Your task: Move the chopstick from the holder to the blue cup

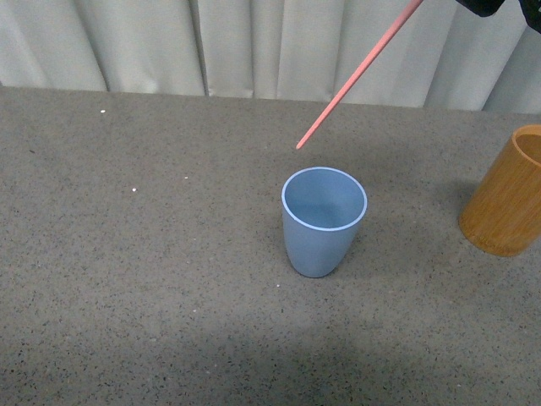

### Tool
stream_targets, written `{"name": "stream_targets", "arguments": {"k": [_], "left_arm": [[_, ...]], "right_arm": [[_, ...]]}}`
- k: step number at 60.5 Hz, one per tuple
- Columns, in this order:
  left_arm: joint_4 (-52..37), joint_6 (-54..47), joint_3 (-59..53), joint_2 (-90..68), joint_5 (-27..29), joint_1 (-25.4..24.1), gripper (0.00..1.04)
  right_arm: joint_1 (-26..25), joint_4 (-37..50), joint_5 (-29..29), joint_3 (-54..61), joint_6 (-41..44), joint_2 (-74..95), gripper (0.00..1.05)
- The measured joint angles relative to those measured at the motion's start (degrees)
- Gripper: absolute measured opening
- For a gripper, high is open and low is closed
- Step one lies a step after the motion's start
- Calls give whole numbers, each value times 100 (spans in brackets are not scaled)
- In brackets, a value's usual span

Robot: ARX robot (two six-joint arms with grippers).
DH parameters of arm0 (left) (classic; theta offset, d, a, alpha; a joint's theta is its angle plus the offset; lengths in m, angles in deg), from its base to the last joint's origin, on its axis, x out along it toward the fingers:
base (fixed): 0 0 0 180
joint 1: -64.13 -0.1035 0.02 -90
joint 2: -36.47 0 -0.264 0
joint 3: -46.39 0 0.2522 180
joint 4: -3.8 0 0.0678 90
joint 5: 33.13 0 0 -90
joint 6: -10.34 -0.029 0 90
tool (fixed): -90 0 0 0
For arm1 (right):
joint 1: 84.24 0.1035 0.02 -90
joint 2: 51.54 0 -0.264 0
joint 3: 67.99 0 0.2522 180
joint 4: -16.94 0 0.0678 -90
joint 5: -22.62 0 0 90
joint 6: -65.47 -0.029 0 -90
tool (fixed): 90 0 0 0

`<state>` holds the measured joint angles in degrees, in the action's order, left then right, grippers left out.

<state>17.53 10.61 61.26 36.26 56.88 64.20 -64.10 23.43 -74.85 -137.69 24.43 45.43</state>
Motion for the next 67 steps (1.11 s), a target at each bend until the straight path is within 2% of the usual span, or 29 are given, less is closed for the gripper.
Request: {"name": "stream_targets", "arguments": {"k": [67], "left_arm": [[0, 0, 0, 0, 0, 0, 98]], "right_arm": [[13, 87, -66, 472, -184, -28, 1]]}}
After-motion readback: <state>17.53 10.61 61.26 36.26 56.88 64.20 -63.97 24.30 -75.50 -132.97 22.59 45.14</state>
